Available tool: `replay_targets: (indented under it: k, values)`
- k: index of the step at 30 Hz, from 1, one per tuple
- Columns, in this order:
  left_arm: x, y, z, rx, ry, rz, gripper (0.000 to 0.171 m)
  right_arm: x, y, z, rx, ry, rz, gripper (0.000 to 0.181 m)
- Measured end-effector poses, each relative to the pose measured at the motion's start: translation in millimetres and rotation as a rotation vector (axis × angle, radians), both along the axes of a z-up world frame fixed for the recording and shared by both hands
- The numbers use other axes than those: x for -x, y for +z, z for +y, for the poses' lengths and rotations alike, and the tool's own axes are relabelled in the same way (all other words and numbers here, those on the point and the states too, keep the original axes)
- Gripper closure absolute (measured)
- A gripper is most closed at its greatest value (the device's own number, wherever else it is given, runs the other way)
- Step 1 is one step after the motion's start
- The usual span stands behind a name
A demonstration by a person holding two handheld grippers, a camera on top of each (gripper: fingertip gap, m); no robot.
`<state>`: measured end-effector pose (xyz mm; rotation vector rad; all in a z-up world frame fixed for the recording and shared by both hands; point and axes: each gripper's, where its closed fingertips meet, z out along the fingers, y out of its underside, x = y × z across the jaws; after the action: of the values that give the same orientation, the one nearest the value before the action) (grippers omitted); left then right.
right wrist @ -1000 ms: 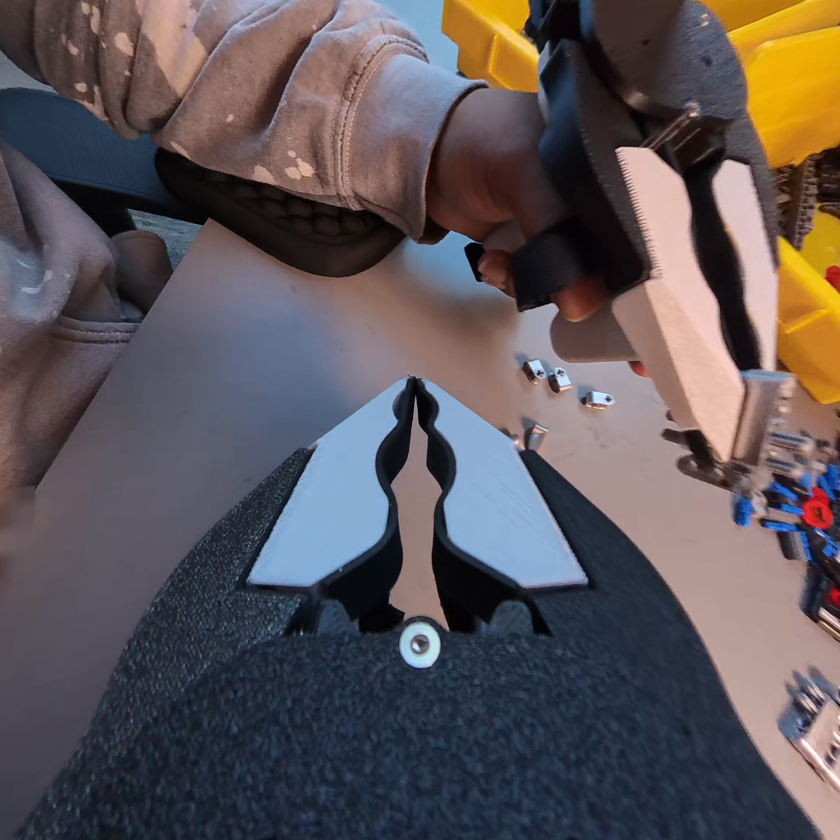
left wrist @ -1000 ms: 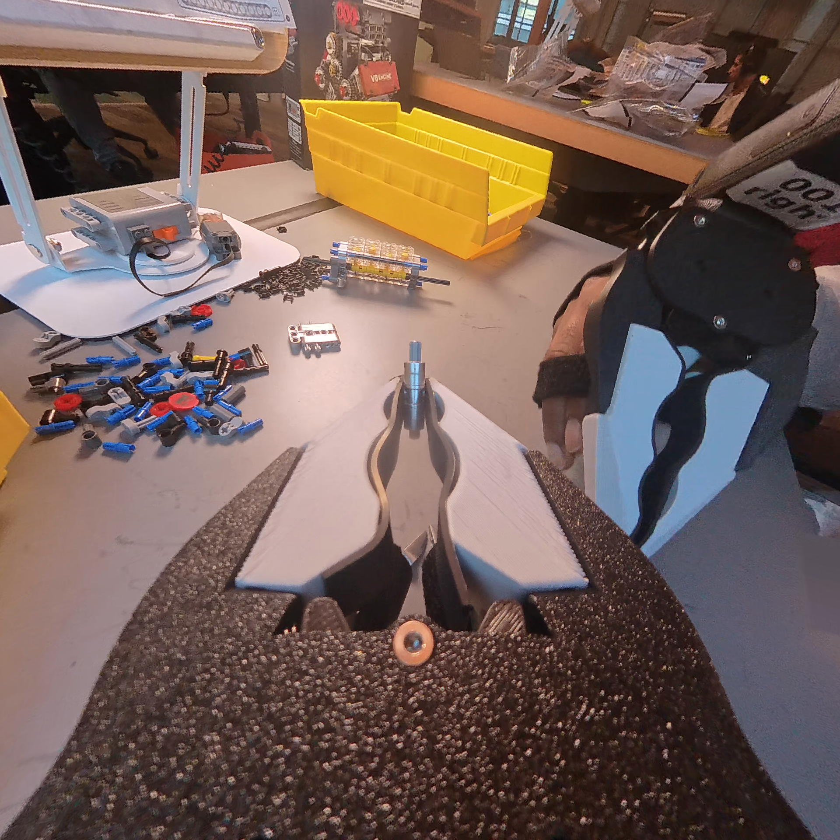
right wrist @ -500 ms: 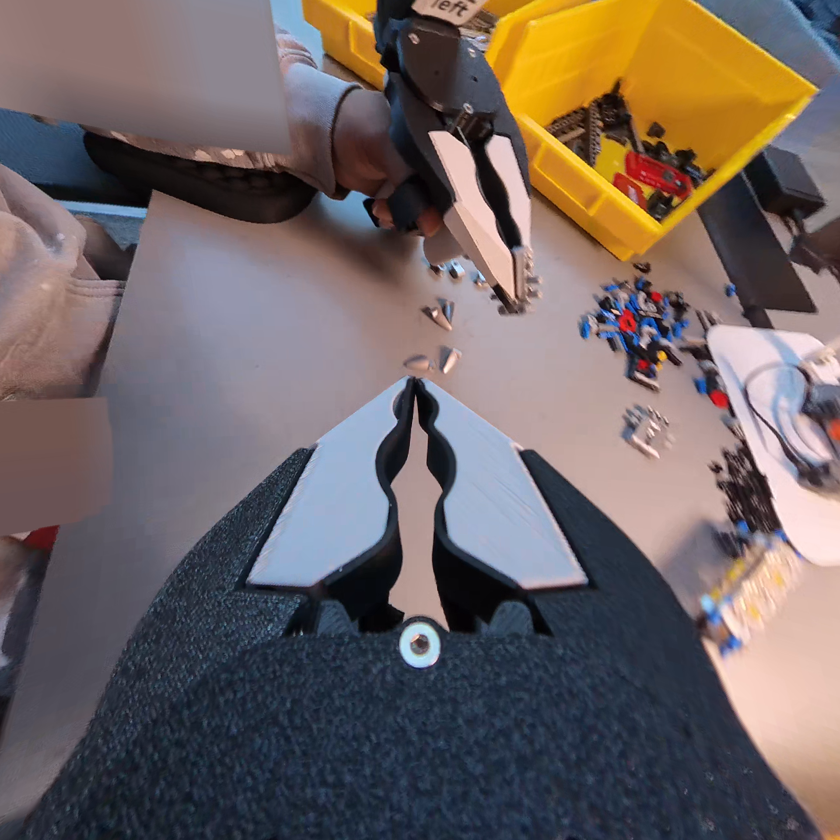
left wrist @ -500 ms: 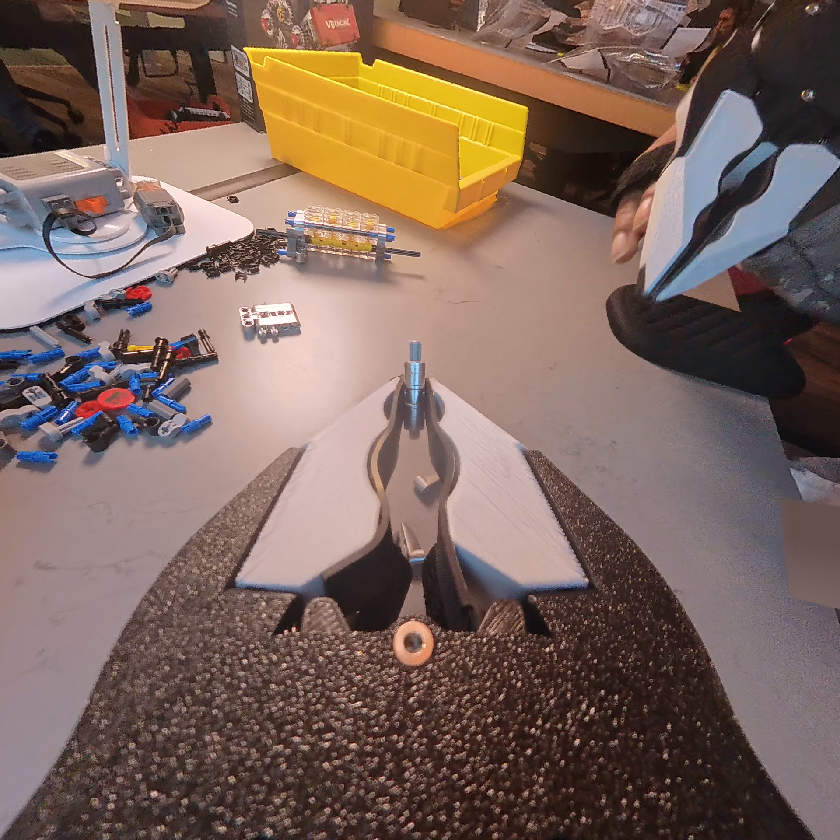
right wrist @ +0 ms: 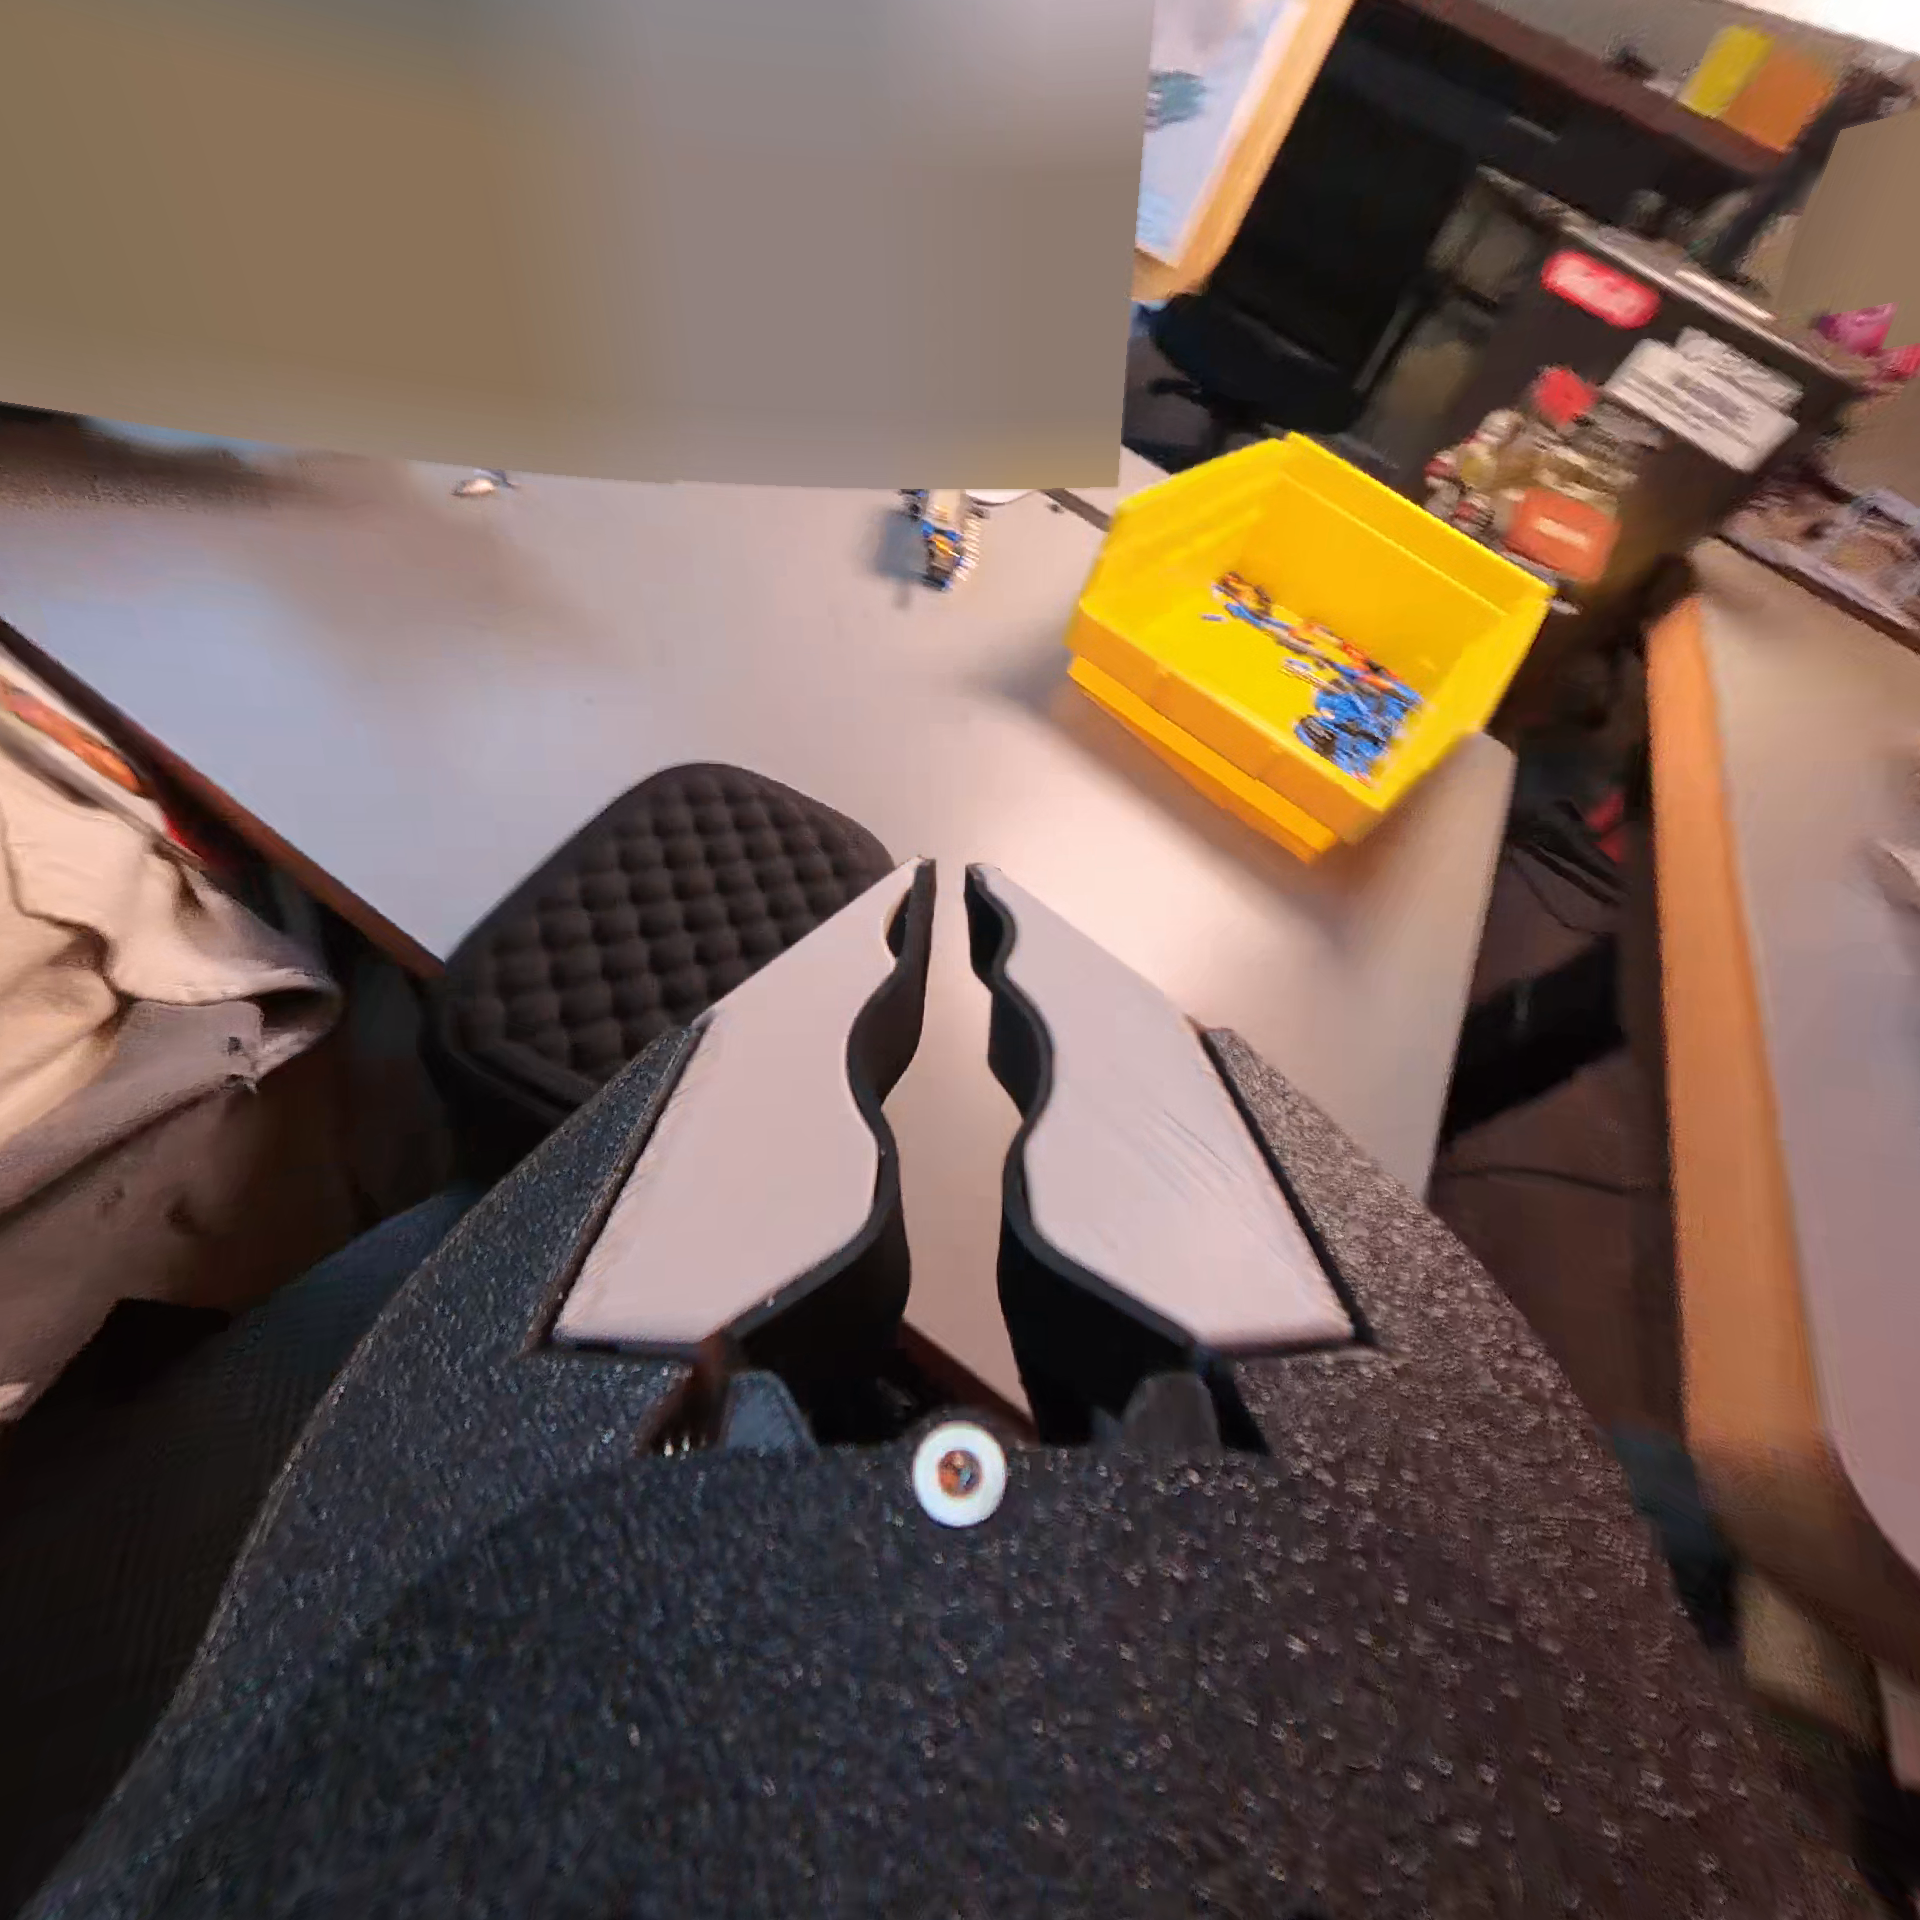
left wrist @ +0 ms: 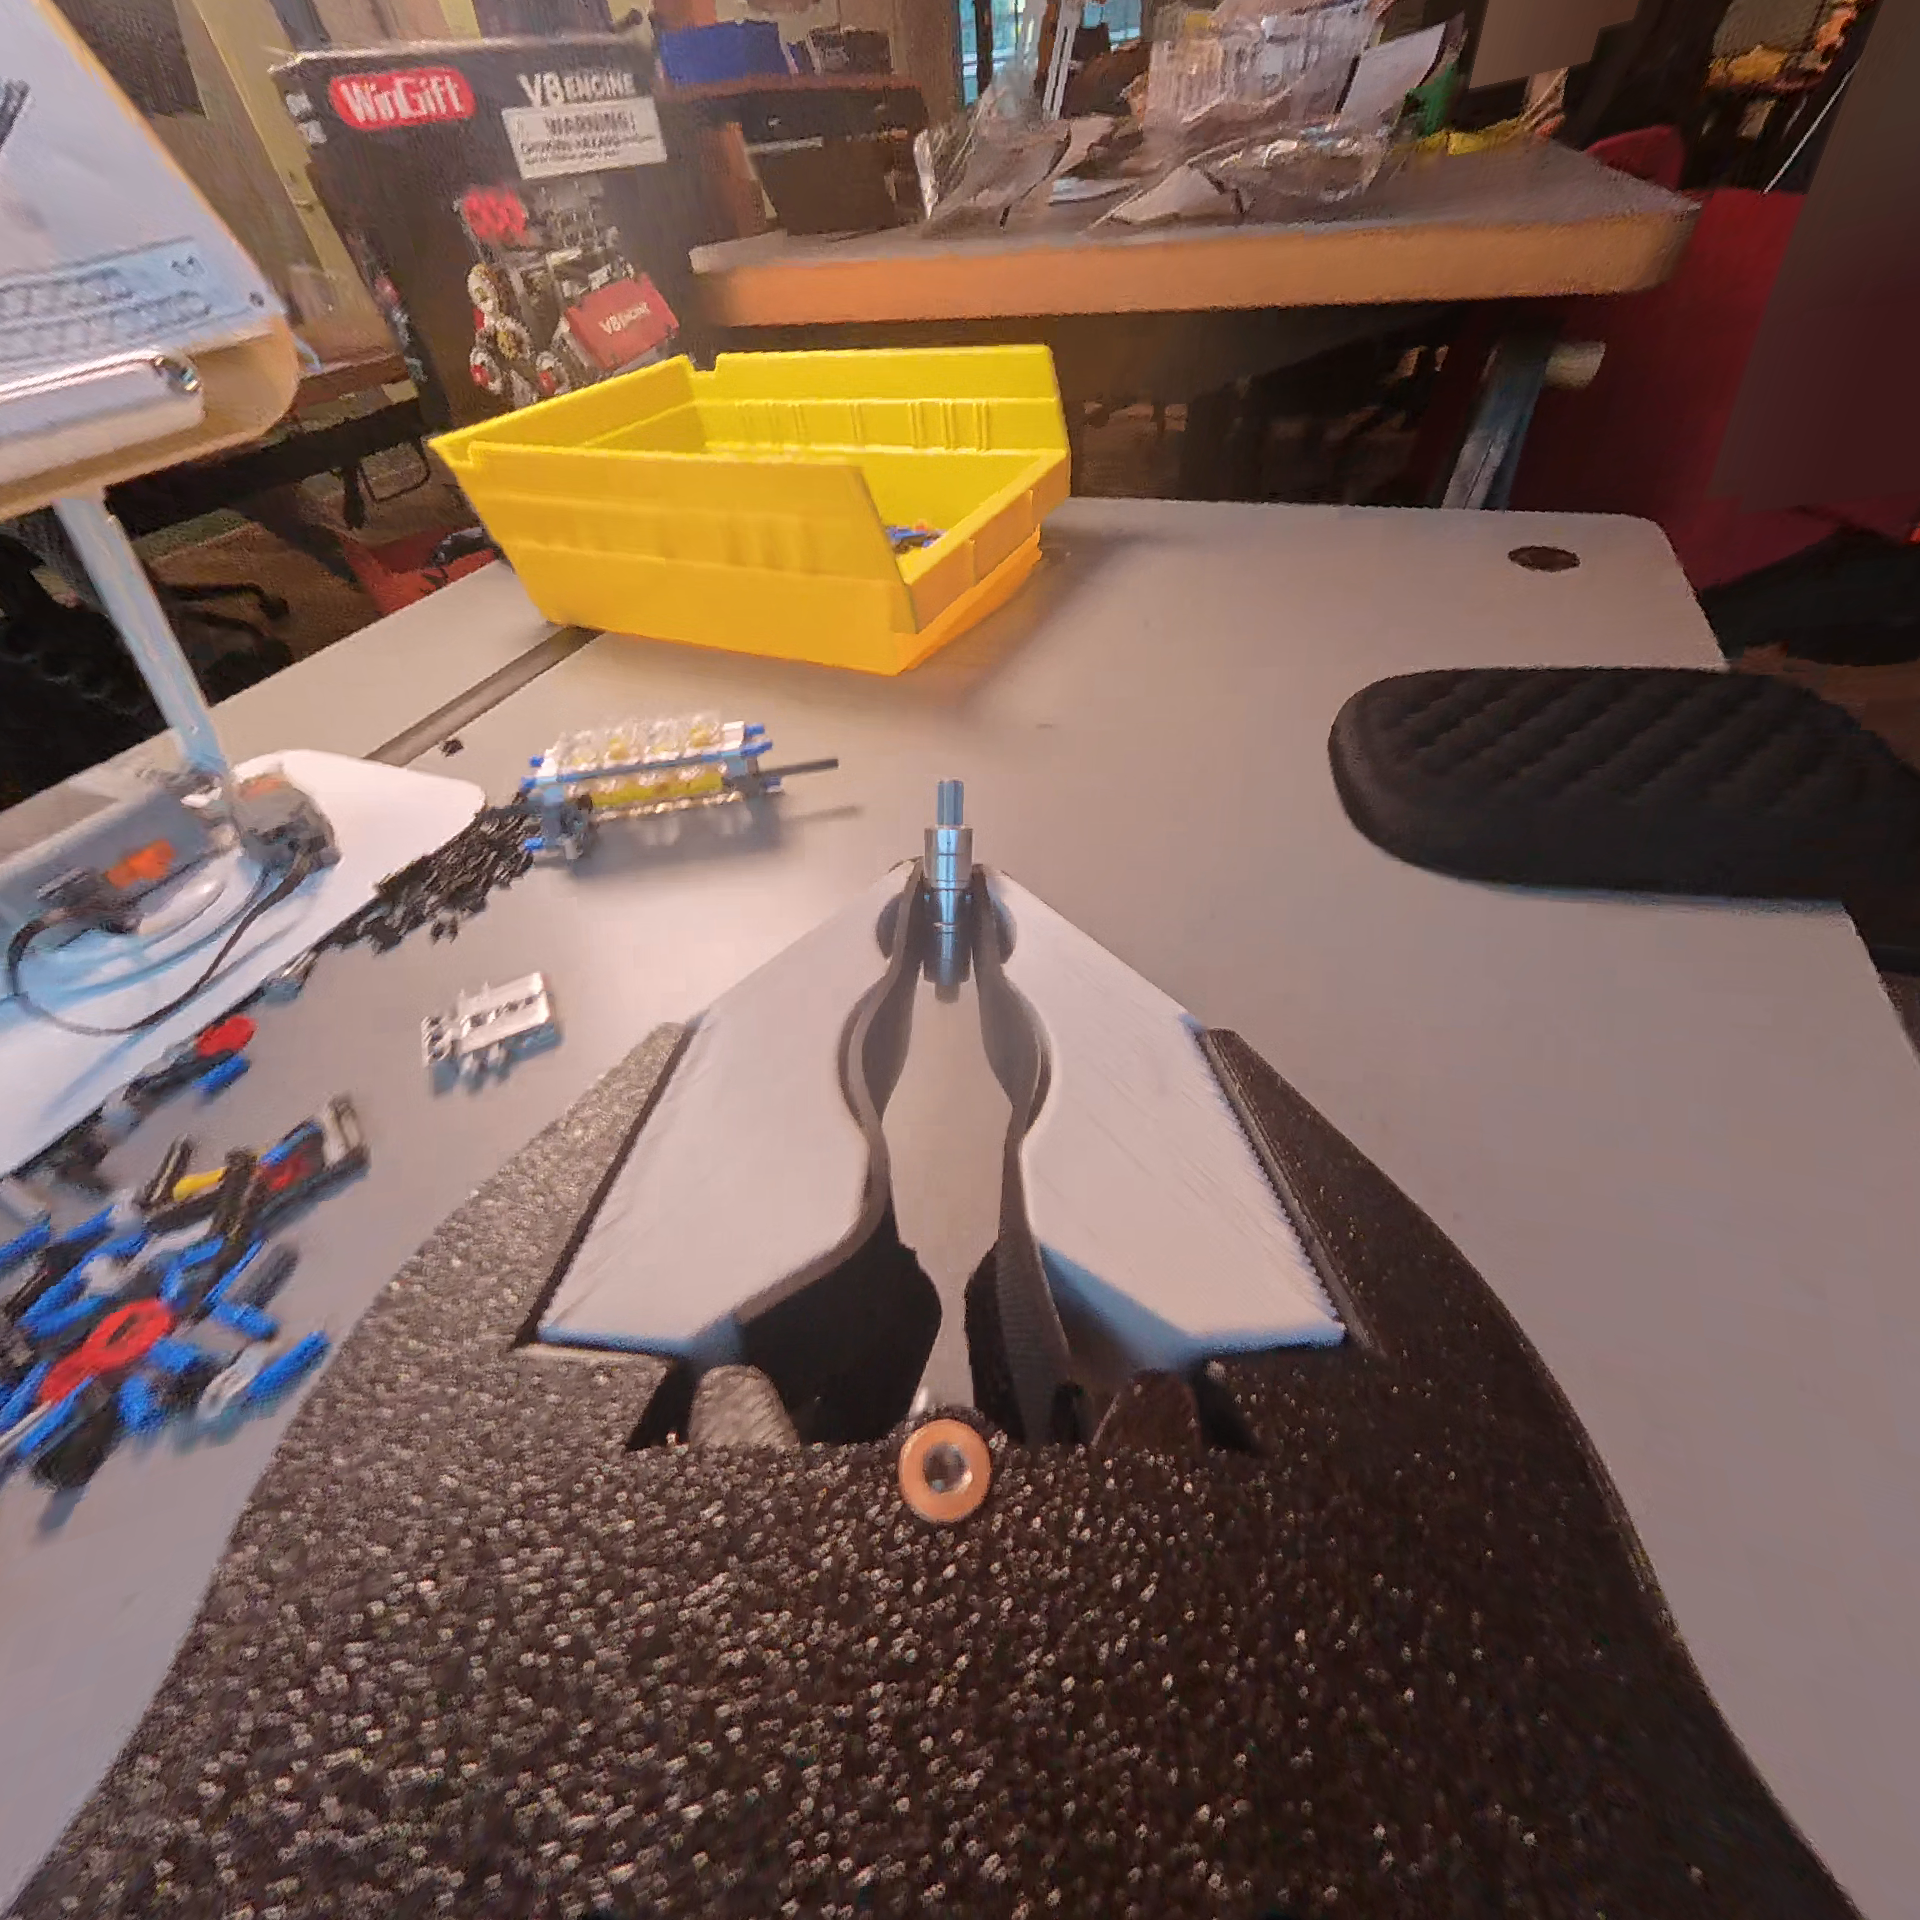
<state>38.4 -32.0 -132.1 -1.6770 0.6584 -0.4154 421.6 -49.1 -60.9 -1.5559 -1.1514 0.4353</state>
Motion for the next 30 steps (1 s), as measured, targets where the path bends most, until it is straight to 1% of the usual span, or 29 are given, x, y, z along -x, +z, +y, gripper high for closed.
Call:
replay_targets:
  k: [2, 6, 10, 12, 14, 17, 19, 21, 23, 27, 30]
  values:
    - [-31, 10, 7, -0.018, -0.032, -0.014, 0.166, -33, -3, -3, -0.034, -0.081, 0.032, 0.176]
    - [-98, 24, 18, -0.056, -0.121, 0.015, 0.166, -85, -10, -9, -0.083, -0.209, 0.077, 0.172]
    - [-160, 27, 20, -0.059, -0.235, 0.043, 0.166, -141, -27, -20, -0.110, -0.378, 0.095, 0.162]
    - [-185, 28, 20, -0.056, -0.287, 0.054, 0.166, -180, -41, -29, -0.126, -0.515, 0.093, 0.155]
    - [-206, 30, 19, -0.056, -0.331, 0.060, 0.166, -231, -61, -45, -0.145, -0.686, 0.070, 0.152]
    - [-233, 30, 17, -0.043, -0.386, 0.052, 0.166, -304, -92, -81, -0.150, -0.917, 0.057, 0.150]
    - [-251, 26, 16, -0.027, -0.421, 0.046, 0.166, -334, -118, -107, -0.113, -1.020, 0.083, 0.145]
    - [-270, 21, 14, -0.011, -0.456, 0.044, 0.167, -344, -152, -129, -0.048, -1.073, 0.093, 0.141]
    - [-289, 18, 11, 0.003, -0.493, 0.035, 0.167, -343, -188, -148, 0.020, -1.109, 0.085, 0.141]
    - [-330, 16, 2, 0.014, -0.575, 0.035, 0.166, -319, -260, -179, 0.167, -1.139, 0.136, 0.137]
    - [-357, 18, -6, 0.012, -0.625, 0.048, 0.166, -303, -303, -199, 0.235, -1.165, 0.155, 0.135]
